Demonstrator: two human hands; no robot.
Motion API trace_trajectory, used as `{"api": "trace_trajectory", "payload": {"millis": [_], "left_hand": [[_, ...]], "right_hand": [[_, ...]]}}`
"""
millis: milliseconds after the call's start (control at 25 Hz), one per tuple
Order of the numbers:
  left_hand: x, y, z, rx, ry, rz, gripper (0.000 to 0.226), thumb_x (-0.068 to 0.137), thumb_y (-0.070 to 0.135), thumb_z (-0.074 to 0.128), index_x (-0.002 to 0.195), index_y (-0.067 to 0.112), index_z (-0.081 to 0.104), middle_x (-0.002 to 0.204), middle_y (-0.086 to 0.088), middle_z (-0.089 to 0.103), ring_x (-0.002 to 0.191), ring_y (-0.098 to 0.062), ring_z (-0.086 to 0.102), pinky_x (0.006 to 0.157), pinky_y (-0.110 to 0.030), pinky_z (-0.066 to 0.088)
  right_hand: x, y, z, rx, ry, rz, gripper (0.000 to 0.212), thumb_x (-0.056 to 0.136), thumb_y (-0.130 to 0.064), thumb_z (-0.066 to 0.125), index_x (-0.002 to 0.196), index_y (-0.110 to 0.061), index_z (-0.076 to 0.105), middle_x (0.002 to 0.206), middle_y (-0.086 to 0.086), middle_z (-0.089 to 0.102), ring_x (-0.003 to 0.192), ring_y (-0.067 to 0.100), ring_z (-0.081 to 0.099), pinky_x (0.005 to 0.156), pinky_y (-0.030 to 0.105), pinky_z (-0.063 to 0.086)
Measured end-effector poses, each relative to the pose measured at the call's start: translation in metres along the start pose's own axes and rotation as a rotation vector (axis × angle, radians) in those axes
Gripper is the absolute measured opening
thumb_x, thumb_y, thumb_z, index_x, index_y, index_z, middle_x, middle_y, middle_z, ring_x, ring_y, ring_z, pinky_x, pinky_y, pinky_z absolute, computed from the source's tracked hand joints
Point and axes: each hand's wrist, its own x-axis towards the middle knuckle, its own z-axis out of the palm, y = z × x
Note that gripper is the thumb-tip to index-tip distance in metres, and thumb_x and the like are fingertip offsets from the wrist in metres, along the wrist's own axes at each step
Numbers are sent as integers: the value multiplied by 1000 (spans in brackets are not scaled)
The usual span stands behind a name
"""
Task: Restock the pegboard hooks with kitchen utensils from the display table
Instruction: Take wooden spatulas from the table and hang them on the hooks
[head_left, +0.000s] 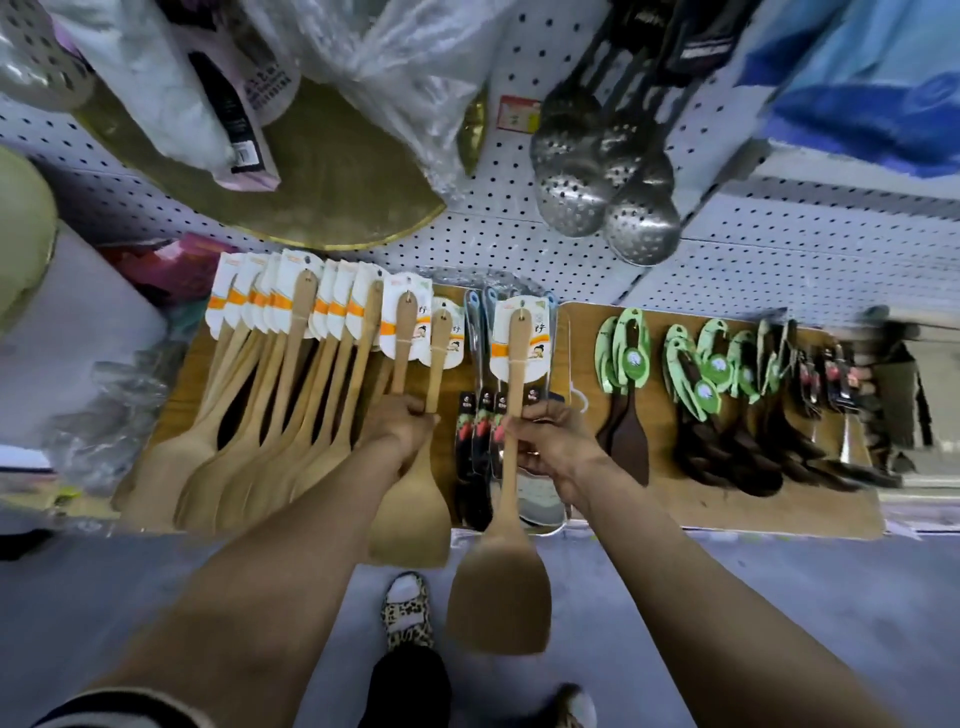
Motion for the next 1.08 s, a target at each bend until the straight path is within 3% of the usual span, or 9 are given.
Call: {"api": "trace_trajectory", "payload": {"millis": [160, 240, 320, 400, 480, 600, 720, 920, 1080], "left_hand": [[-32, 15, -5, -413, -77, -104, 26, 80, 9, 76, 101, -2, 67, 112, -22, 68, 93, -29, 67, 90, -44, 54], [-44, 25, 2, -431, -62, -53, 34, 77, 12, 79, 105, -2, 66, 107, -18, 69, 94, -30, 67, 85, -44, 56], [-72, 47, 15, -434, -48, -22, 17, 81, 10, 76, 90, 3, 63, 98, -15, 66, 93, -30, 65, 84, -46, 55], [-94, 63, 33, -403, -39, 25, 16, 80, 13, 77, 76, 13, 61, 96, -15, 68, 90, -27, 65, 90, -49, 52], [-118, 77, 55, -378, -62, 76, 18, 74, 18, 82, 78, 18, 64, 94, -14, 72, 83, -23, 70, 83, -46, 58], [-168, 94, 91, -435, -90, 144, 11, 84, 4, 71, 82, 9, 61, 81, -13, 69, 64, -23, 70, 55, -31, 60], [-209, 106, 128, -428, -108, 195, 14, 85, 2, 70, 96, 4, 62, 93, -18, 71, 77, -31, 71, 78, -46, 59], [-289, 146, 214, -389, -200, 301, 18, 89, 1, 64, 82, 13, 53, 77, -8, 66, 55, -15, 66, 58, -28, 55], [-339, 204, 291, -301, -309, 398, 16, 89, 3, 64, 86, 12, 52, 87, -11, 69, 72, -24, 71, 74, -41, 58]], "right_hand": [[-35, -9, -50, 20, 0, -85, 28, 84, 2, 73, 88, -13, 50, 77, 12, 69, 61, 21, 66, 55, 31, 53], [-49, -16, -82, 18, -6, -115, 28, 82, 3, 74, 83, -14, 52, 73, 10, 67, 58, 21, 65, 54, 31, 53], [-60, -19, -114, 3, 21, -153, 28, 81, 4, 75, 79, -14, 53, 73, 11, 66, 60, 21, 66, 56, 30, 53], [-72, -20, -142, 4, 62, -189, 28, 80, 2, 77, 76, -15, 55, 83, 17, 65, 71, 27, 64, 67, 34, 52], [-83, -19, -172, 2, 87, -222, 28, 79, -2, 79, 74, -16, 55, 86, 20, 63, 76, 29, 59, 71, 41, 50], [-106, -17, -222, 31, 79, -233, 28, 81, -5, 78, 78, -16, 53, 87, 20, 66, 77, 30, 60, 70, 42, 50], [-131, -17, -267, 75, 71, -258, 27, 84, -3, 75, 84, -15, 51, 81, 13, 67, 65, 25, 62, 64, 37, 53], [-177, -15, -374, 147, 139, -362, 26, 85, 0, 73, 79, -13, 51, 84, 14, 69, 67, 23, 66, 69, 41, 58], [-198, -14, -474, 246, 230, -416, 27, 85, 0, 73, 78, -14, 51, 86, 15, 70, 66, 23, 68, 64, 41, 59]]}}
